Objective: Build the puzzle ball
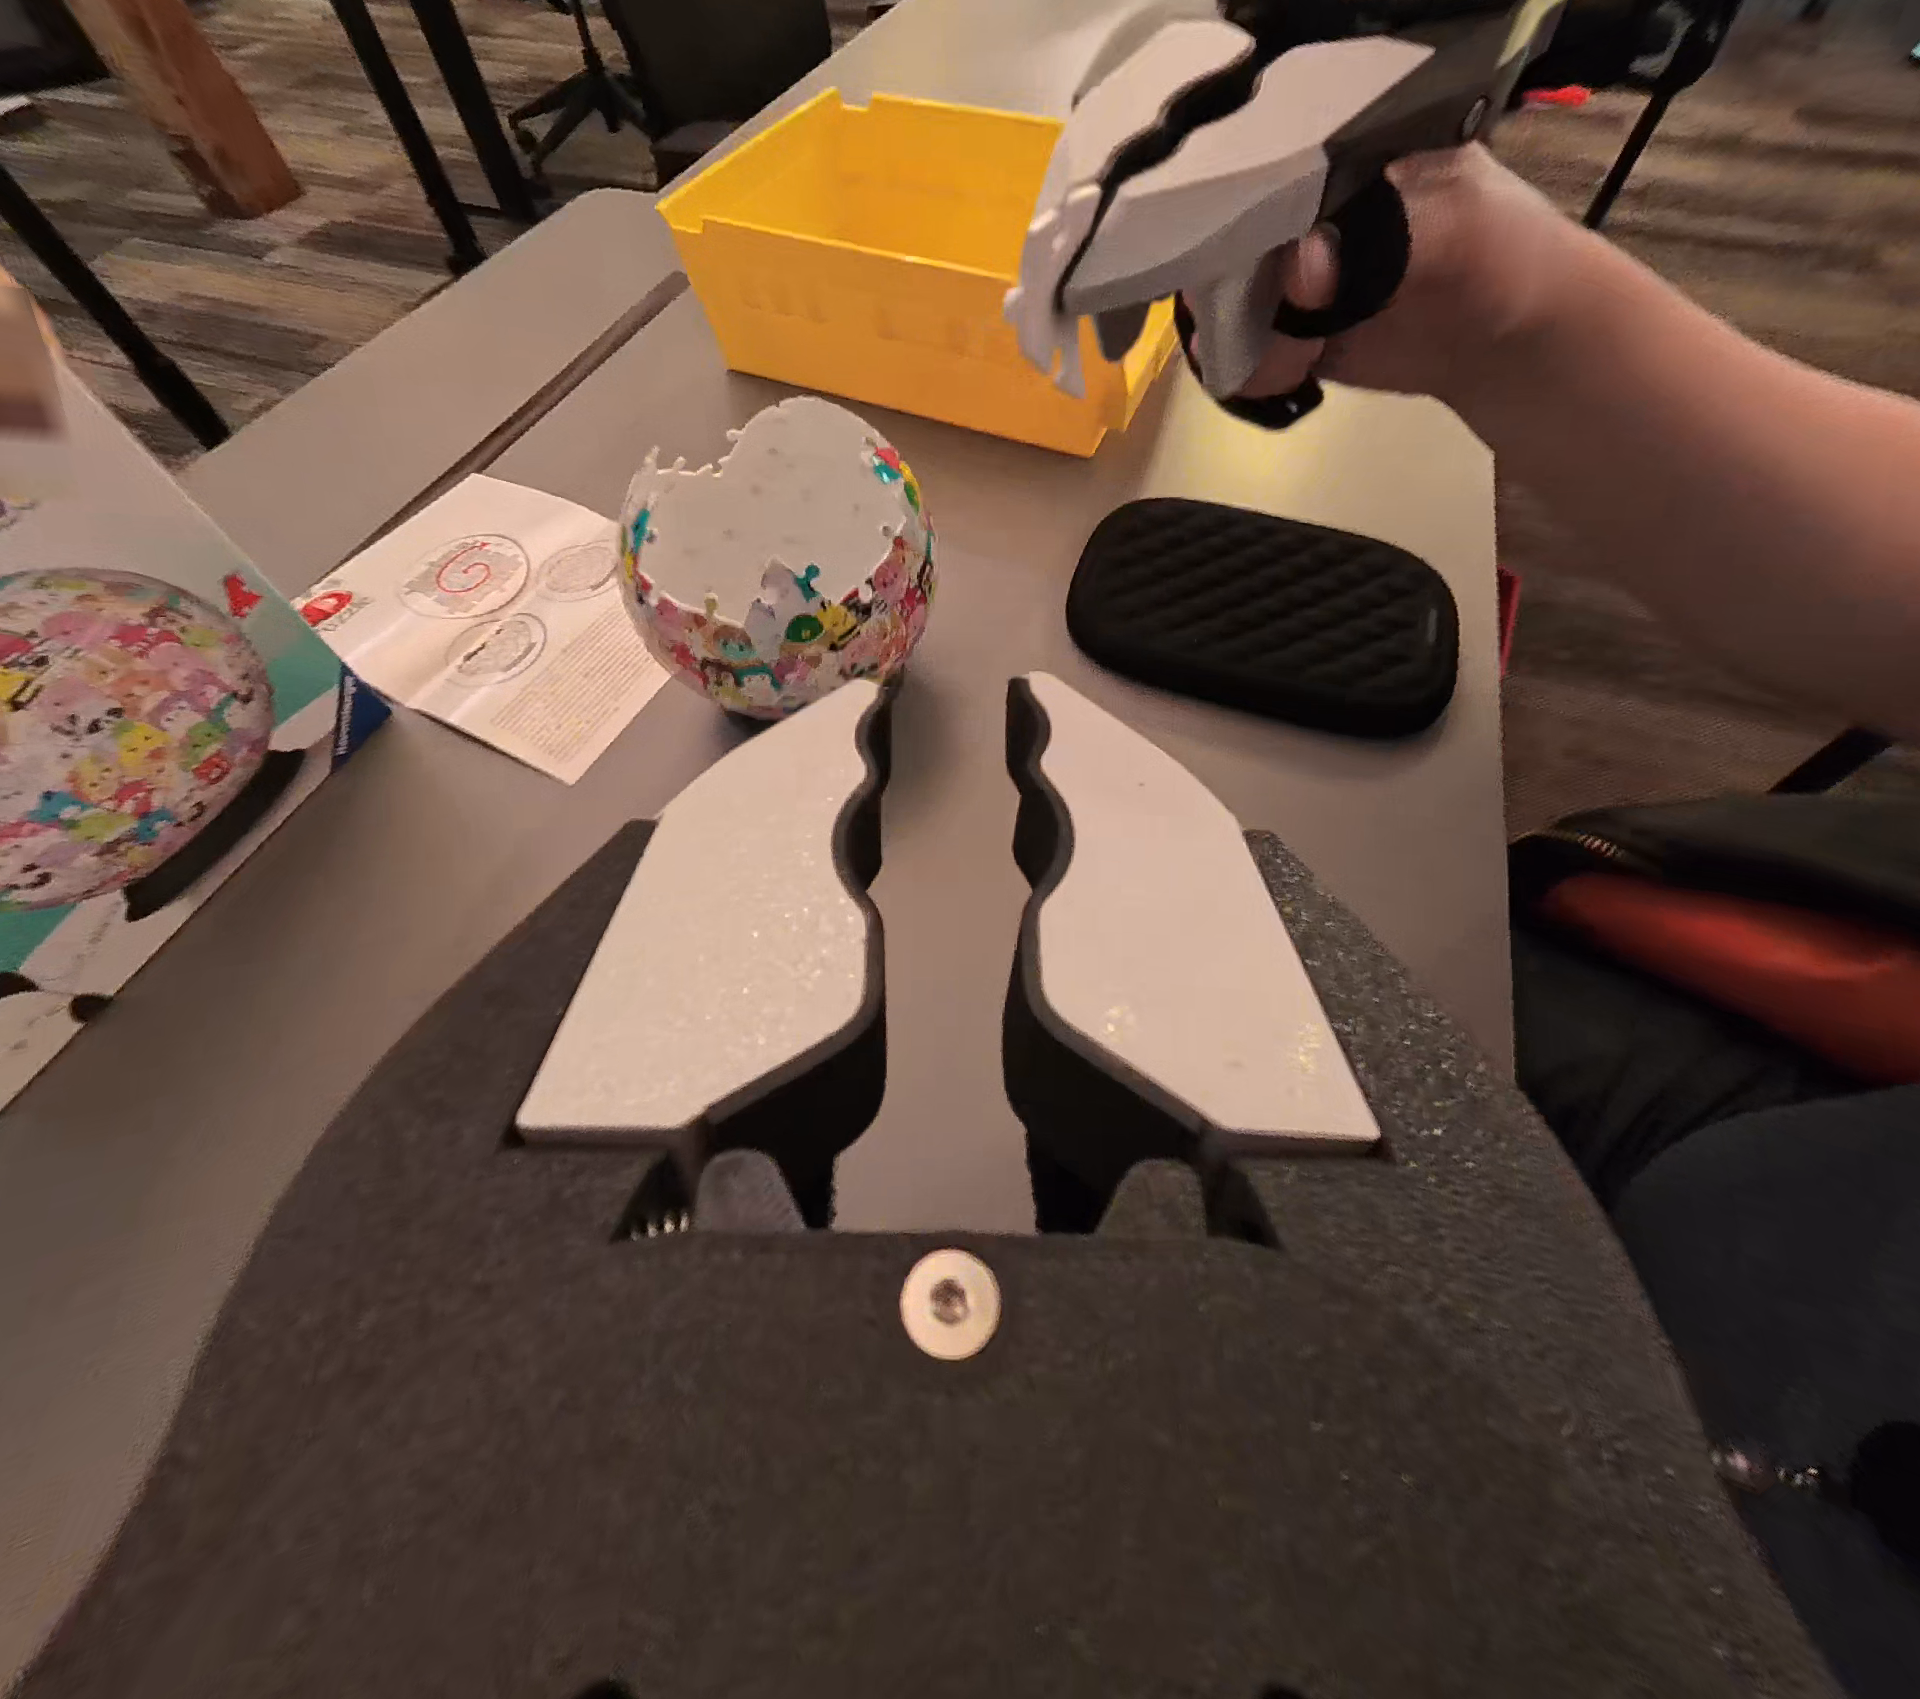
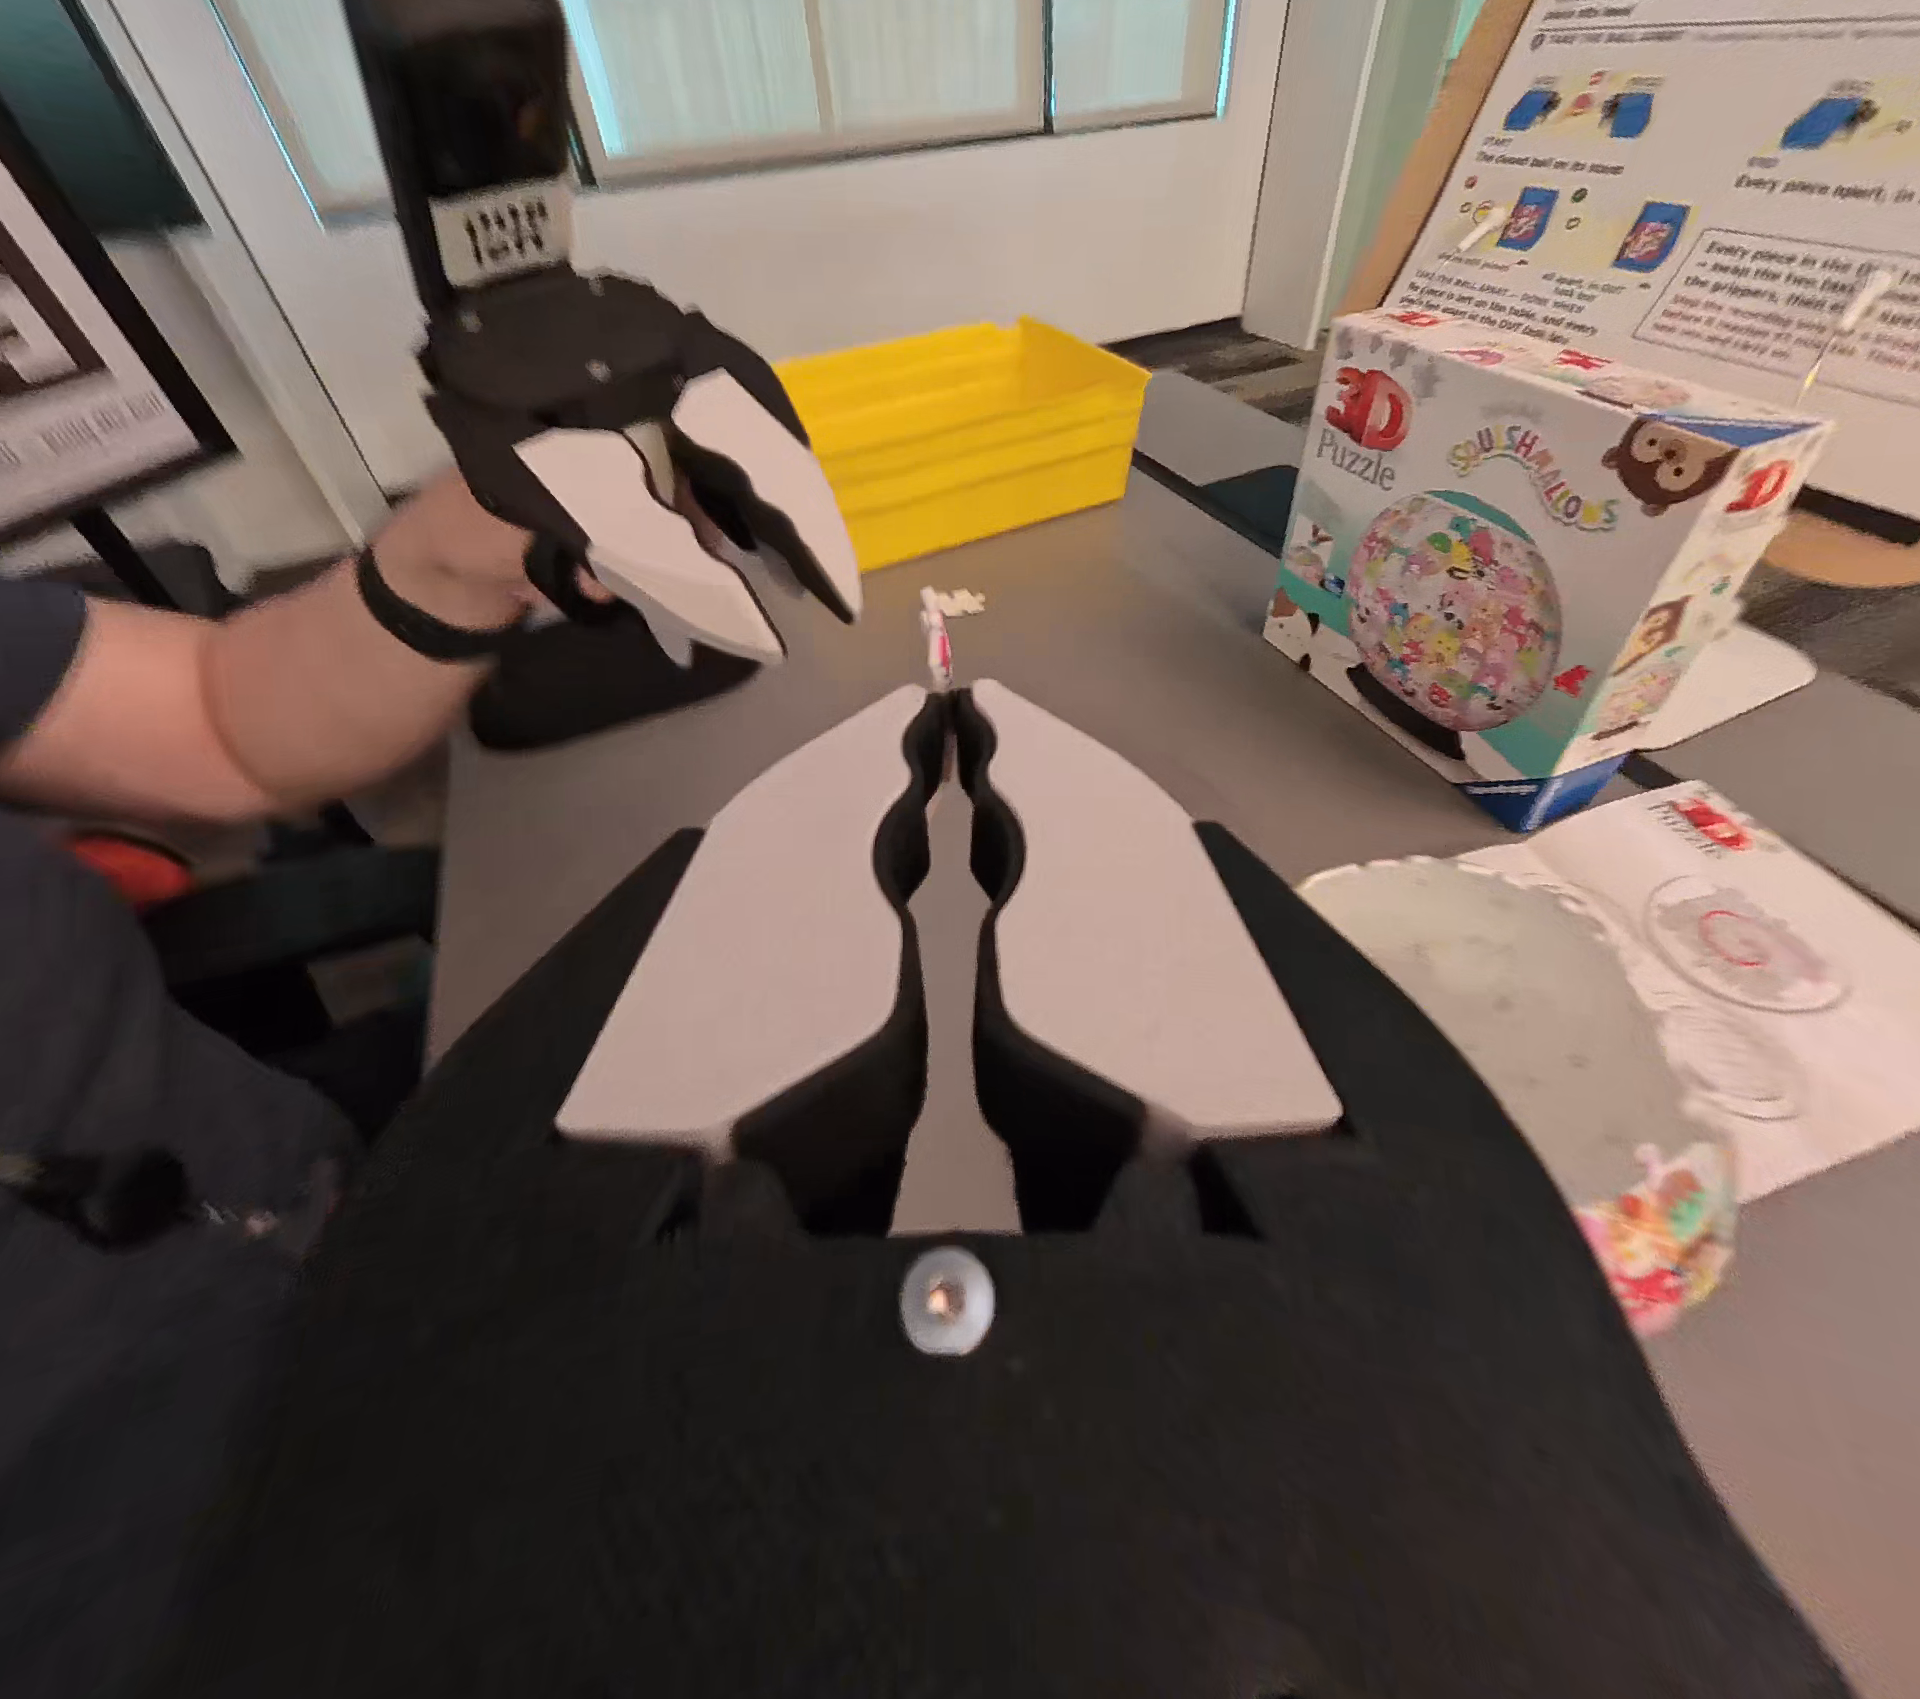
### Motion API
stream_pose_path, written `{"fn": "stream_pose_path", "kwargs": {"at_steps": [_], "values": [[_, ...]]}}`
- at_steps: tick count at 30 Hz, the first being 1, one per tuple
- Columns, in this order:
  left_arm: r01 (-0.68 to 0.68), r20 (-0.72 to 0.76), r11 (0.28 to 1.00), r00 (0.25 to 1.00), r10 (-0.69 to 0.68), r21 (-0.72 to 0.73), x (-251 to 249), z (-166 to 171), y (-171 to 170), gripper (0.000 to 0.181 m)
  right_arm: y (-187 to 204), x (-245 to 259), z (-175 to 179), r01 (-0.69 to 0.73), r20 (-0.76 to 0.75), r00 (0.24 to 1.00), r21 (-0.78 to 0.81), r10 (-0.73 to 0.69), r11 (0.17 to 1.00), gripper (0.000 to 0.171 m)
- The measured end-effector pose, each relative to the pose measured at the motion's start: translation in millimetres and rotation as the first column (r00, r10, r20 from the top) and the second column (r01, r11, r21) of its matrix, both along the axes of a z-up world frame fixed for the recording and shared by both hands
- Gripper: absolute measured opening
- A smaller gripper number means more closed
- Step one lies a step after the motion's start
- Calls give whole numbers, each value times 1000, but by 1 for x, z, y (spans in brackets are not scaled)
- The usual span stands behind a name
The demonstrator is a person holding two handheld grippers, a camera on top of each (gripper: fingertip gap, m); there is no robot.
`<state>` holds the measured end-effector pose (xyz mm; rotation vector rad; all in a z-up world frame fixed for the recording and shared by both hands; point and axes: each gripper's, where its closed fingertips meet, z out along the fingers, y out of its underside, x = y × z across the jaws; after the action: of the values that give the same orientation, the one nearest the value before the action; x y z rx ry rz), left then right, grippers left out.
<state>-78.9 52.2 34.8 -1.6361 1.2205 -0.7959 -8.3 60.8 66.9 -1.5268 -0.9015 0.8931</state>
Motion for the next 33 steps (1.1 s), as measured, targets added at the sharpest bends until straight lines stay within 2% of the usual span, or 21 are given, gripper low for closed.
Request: {"fn": "stream_pose_path", "kwargs": {"at_steps": [6, 9, 15, 16, 18, 20, 26, 27, 31, 32, 33], "values": [[170, 162, 973, 976, -145, -153, 48, 17, -9, 22, -7, -22, 16, -158, -218, 969, -160, 121, 974, 3], [232, 244, 951, 953, -180, -205, 61, 24, -13, 14, -7, -25, 17, -176, -233, 963, -170, 134, 970, 3], [292, 312, 920, 928, -206, -261, 66, 22, -14, 2, -10, -24, 12, -220, -238, 956, -187, 173, 957, 5], [301, 320, 914, 924, -209, -274, 65, 22, -14, 1, -12, -24, 12, -236, -235, 954, -195, 188, 952, 7], [305, 313, 908, 926, -211, -289, 62, 20, -15, 2, -12, -16, 20, -230, -232, 954, -171, 187, 958, 23], [295, 303, 908, 931, -204, -296, 60, 18, -14, 1, -11, -9, 26, -195, -196, 966, -129, 167, 972, 17], [300, 280, 902, 936, -215, -309, 60, 16, -18, 1, -13, -25, 10, -166, 99, 979, -104, 176, 981, 18], [299, 280, 903, 936, -214, -309, 60, 17, -18, 2, -12, -26, 10, -160, 119, 978, -99, 171, 982, 6], [318, 315, 900, 923, -222, -297, 60, 29, -17, 3, -11, -27, 20, -160, 143, 974, -101, 174, 982, 3], [319, 316, 903, 922, -225, -288, 58, 35, -14, 6, -9, -25, 27, -149, 150, 976, -80, 160, 986, 3], [297, 306, 917, 928, -212, -265, 55, 40, -8, 16, -6, -20, 37, -134, 150, 979, -48, 140, 990, 3]]}}
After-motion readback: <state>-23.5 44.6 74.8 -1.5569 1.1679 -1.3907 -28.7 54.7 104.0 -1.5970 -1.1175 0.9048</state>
